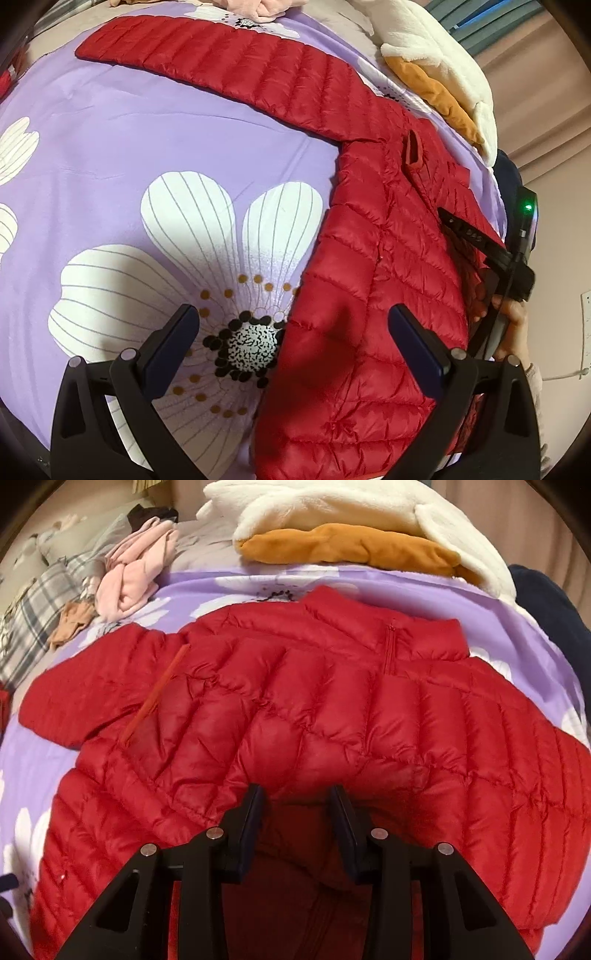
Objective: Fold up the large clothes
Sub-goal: 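Grasp the cuff of the other sleeve with the left tool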
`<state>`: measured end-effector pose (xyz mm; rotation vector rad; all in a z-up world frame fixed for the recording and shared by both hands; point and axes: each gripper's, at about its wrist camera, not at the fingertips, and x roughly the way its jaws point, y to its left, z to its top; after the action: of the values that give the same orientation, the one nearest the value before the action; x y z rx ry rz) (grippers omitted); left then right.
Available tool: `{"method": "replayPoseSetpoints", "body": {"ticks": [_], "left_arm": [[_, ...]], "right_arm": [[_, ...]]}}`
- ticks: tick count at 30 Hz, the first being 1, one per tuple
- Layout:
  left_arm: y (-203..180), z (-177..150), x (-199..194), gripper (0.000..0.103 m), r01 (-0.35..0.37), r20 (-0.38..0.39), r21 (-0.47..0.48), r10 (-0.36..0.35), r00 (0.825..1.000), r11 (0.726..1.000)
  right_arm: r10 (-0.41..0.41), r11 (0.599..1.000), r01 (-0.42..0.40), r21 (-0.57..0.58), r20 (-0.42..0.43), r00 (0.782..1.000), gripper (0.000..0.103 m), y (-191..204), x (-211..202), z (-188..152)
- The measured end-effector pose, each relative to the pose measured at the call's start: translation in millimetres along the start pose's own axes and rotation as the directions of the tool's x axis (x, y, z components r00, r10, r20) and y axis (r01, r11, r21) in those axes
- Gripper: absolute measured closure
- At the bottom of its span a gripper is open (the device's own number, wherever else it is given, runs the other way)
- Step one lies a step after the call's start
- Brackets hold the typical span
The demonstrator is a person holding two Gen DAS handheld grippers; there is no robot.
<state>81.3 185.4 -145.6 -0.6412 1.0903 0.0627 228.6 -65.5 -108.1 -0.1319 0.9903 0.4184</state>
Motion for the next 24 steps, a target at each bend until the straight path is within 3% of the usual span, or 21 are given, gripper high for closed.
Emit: {"method": "replayPoseSetpoints", "body": {"ticks": [2,6,8,10,15,17,21,24], "left_arm": [[0,2,-2,0.001,-0.002,0.010,0.007,0.002,1.000,1.000],[6,16,-8,0.001,0.009,0.047,-0.017,-0.008,0.999,1.000],[12,25,-16,0.001,0.029,0.094,-0.045,-0.025,0.995,0.999],[17,33,-22,0.001,0.060,0.124,-0.072,-0.051,0.991,0.996],[47,57,-31,0.001,0.187,0.180,-0.198,-0.152,0.972,0.962],[64,69,-31,0.001,0.241,0.204,-0.262,-0.190,0.960,0.935],[104,96,-23,0.001,0.382,0.284,-0.396,-0.284,0.916,0.835],[128,114,-14,0.001,0.428,0.342,-0.456,-0.290,0.894,0.780]], "right_arm": [[0.031,0.999,-0.032,0.025,0.054,0.998,0.062,-5,-19,5],[0.000,0.999,-0.006,0.050,0.117,0.993,0.062,-11,-34,8],[-0.030,0.997,0.025,0.070,0.077,0.997,0.062,-15,-15,5],[-0.045,0.995,0.046,0.088,-0.015,0.999,0.062,-19,15,-2],[-0.057,0.996,0.056,0.074,0.001,0.998,0.059,-7,20,2],[-0.001,0.996,-0.002,0.084,0.043,0.999,0.059,-5,1,3],[0.085,0.994,-0.094,0.053,0.151,0.985,0.058,-3,-42,-12],[0.123,0.991,-0.132,0.037,0.192,0.974,0.057,-5,-65,-26]]}}
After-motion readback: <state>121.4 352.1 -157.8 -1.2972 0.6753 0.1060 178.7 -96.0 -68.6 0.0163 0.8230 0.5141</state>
